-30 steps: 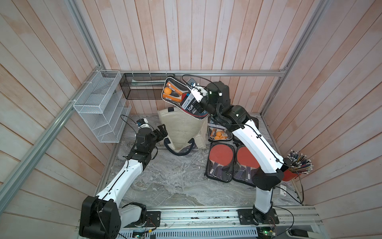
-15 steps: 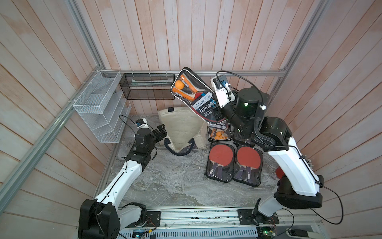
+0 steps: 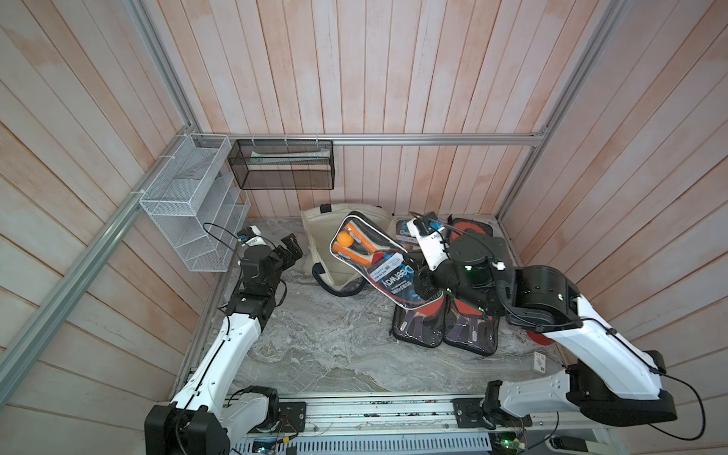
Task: Remove the ping pong set from the canvas bag
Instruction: Place the ping pong set at the center of the board.
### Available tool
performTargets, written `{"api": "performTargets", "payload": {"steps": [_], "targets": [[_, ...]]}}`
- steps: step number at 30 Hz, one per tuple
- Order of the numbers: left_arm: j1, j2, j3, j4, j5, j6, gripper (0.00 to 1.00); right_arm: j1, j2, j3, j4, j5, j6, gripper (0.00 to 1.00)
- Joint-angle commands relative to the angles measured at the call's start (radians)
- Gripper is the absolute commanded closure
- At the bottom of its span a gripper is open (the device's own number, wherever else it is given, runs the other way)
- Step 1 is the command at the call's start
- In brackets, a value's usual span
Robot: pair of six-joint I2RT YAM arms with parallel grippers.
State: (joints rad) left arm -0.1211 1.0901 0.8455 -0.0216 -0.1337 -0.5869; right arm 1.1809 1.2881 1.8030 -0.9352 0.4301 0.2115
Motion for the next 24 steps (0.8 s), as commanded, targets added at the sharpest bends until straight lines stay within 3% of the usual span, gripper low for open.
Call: {"api": "performTargets", "payload": {"steps": [1,10,24], "targets": [[0.014,-0.029,0.035,-0.045,-0.027,0.027,0.00,0.035,-0.028,-0.073,0.118,-0.107,0.093,1.00],[0.057,-0.070,0.020,-0.071,-0.030,0.033,0.00,0.068,0.004,-0.320,0.282,-0.329,0.116,1.00],[0.072,-0.066,0.020,-0.069,-0.027,0.039,0.00,-0.050,0.134,-0.627,0.674,-0.668,0.168,1.00]]}}
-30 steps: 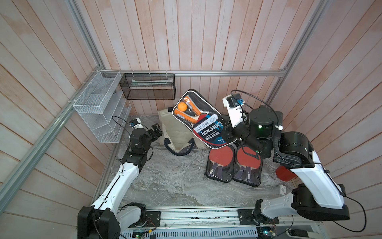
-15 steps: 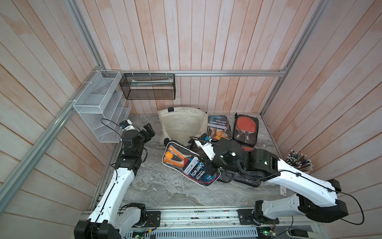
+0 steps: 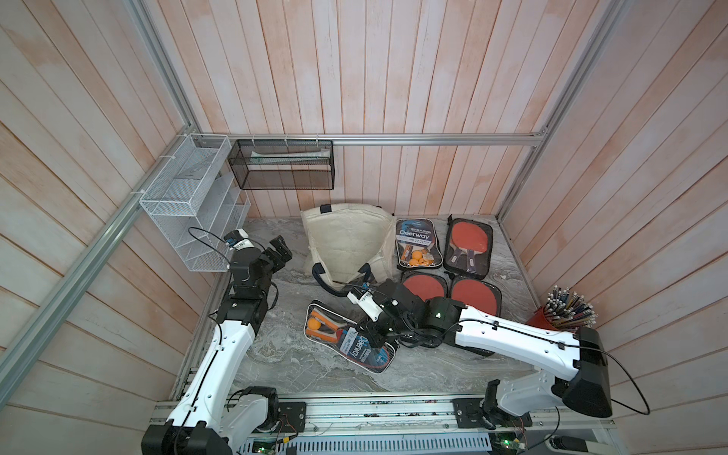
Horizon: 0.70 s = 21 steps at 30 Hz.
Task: Remove the ping pong set from the canvas bag
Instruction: Place the ping pong set at the center of the board.
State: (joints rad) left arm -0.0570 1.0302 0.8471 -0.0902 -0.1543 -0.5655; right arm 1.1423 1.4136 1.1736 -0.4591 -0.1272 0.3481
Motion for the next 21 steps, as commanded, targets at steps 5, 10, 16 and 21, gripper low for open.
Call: {"api": "performTargets", "payload": {"steps": [5,10,16,21], "targets": [[0.013,0.005,0.009,0.010,-0.001,0.016,0.00,-0.048,0.086,-0.021,0.252,-0.227,0.036,1.00],[0.014,0.012,0.003,0.022,0.002,0.013,0.00,-0.081,0.144,-0.047,0.283,-0.249,0.062,1.00],[0.014,0.019,-0.007,0.033,0.007,0.010,0.00,-0.108,0.183,-0.092,0.227,-0.108,0.035,1.00],[0.016,0.027,-0.019,0.049,0.012,0.004,0.00,-0.111,0.217,-0.126,0.198,0.003,0.004,1.00]]}}
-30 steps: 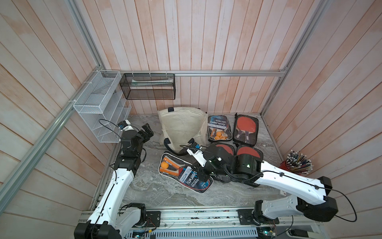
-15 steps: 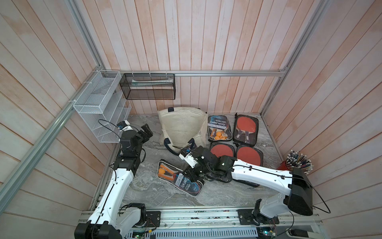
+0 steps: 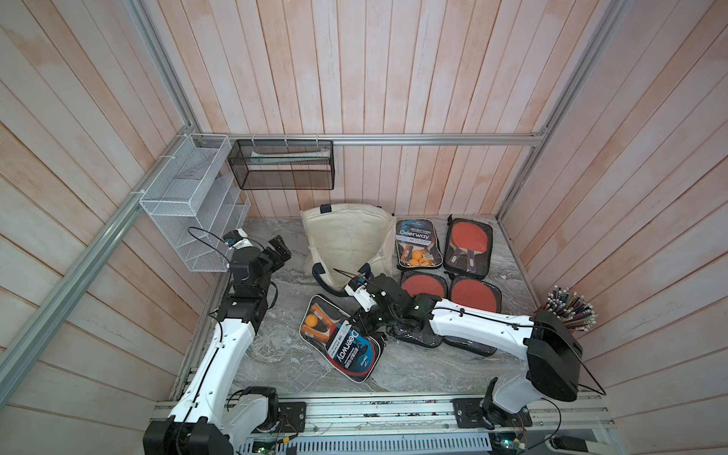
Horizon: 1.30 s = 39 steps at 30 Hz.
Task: Remove the ping pong set from the canvas bag
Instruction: Place the ping pong set at the center of the board.
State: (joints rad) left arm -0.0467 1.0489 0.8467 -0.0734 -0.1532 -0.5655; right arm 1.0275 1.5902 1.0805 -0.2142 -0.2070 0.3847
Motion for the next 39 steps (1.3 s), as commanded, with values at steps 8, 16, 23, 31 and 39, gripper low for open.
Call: {"api": "performTargets", "payload": {"steps": [8,16,23,31,39], "targets": [[0.006,0.017,-0.027,0.046,0.018,-0.002,0.00,-0.054,0.107,-0.062,-0.010,0.155,-0.046,1.00],[0.006,0.023,-0.032,0.057,0.023,-0.006,0.00,-0.106,0.149,-0.009,0.015,0.215,-0.076,1.00],[0.006,0.017,-0.040,0.064,0.024,-0.007,0.00,-0.106,0.185,0.014,0.010,0.244,-0.092,0.95],[0.004,0.020,-0.044,0.073,0.027,-0.010,0.00,-0.107,0.077,-0.017,-0.007,0.337,-0.108,0.25],[0.005,0.018,-0.028,0.059,0.019,0.005,0.00,-0.107,-0.070,-0.007,-0.111,0.392,-0.119,0.02]]}}
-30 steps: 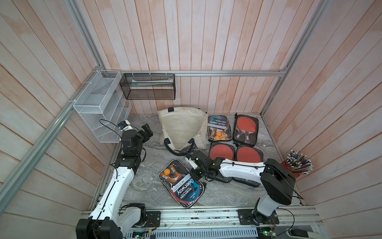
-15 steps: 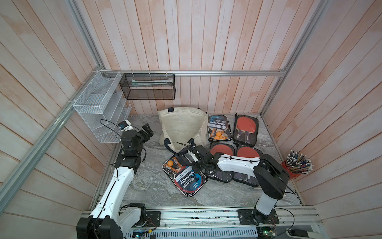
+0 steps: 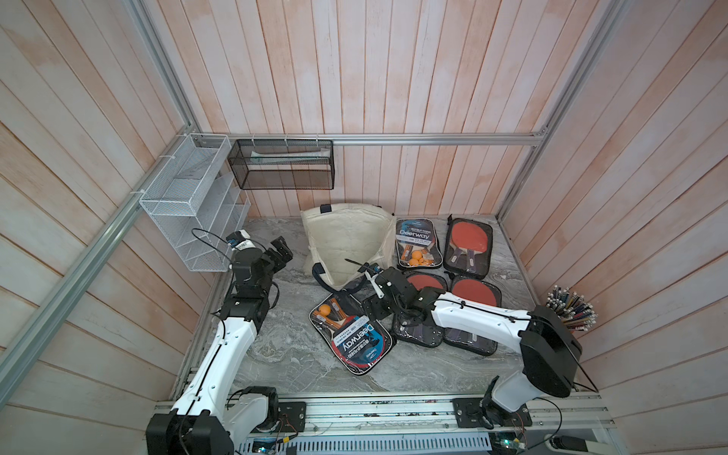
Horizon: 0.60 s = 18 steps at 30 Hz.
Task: Remove the ping pong set from the canvas bag
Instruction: Place the ping pong set at the center of the board, then reset both arms
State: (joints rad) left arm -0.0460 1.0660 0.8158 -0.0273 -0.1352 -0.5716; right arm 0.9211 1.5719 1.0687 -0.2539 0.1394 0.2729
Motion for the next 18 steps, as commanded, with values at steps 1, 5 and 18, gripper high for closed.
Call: {"api": "performTargets", "payload": {"steps": [1,5,18], "targets": [[0.005,0.002,0.007,0.010,0.000,0.013,0.00,-0.001,-0.075,0.012,-0.098,0.053,-0.005,0.02],[0.005,0.003,0.021,0.003,0.000,0.019,0.00,-0.001,-0.190,0.032,-0.189,0.121,0.009,0.02],[0.004,0.012,0.073,-0.011,0.012,0.087,0.00,-0.352,-0.457,0.121,-0.207,0.119,-0.129,0.02]]}}
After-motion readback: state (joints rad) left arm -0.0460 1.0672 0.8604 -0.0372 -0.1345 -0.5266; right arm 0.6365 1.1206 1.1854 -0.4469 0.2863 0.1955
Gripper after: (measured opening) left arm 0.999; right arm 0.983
